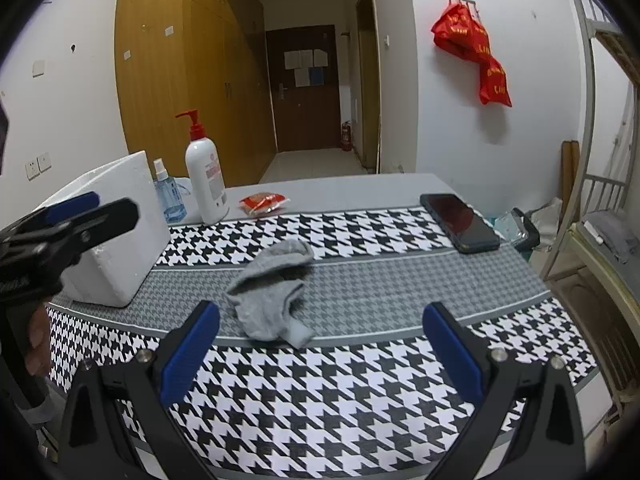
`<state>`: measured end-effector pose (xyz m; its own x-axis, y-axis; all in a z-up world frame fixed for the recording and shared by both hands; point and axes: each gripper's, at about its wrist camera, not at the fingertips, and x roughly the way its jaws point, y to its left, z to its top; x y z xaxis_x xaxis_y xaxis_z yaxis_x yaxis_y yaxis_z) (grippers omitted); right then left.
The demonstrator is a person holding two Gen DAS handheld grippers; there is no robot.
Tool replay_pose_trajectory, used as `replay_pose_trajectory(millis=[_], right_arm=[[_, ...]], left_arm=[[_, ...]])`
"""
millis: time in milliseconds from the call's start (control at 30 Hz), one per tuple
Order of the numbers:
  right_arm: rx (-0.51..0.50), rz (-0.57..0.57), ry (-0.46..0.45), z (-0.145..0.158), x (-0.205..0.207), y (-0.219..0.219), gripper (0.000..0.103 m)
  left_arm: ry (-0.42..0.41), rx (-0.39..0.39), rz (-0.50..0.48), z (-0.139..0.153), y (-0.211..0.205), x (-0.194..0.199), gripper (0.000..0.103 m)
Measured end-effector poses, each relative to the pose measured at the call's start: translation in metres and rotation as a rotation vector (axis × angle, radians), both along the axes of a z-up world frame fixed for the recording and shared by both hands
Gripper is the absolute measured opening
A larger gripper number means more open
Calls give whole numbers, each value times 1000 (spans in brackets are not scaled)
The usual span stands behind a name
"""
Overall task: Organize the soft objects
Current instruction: 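Withdraw both tools from the box toward the grey sock, then close the left tool on the grey sock while the right tool approaches the white foam tube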
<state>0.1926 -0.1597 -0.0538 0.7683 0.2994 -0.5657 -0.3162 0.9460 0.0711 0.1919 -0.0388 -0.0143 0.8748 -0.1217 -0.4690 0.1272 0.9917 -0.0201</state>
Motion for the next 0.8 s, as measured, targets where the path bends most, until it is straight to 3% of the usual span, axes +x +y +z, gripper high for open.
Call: replay_pose_trajectory(millis=[167,533,800], right_arm=[[-2,4,40,-9,8,-9,103],[0,34,74,-14,18,-19,103],[-7,52,87,-16,24,-23,103]], left_arm=[[67,31,19,-13,-10,21,102],[163,19,10,-42,-27,57,101],[257,27,-9,-65,-38,76,85]])
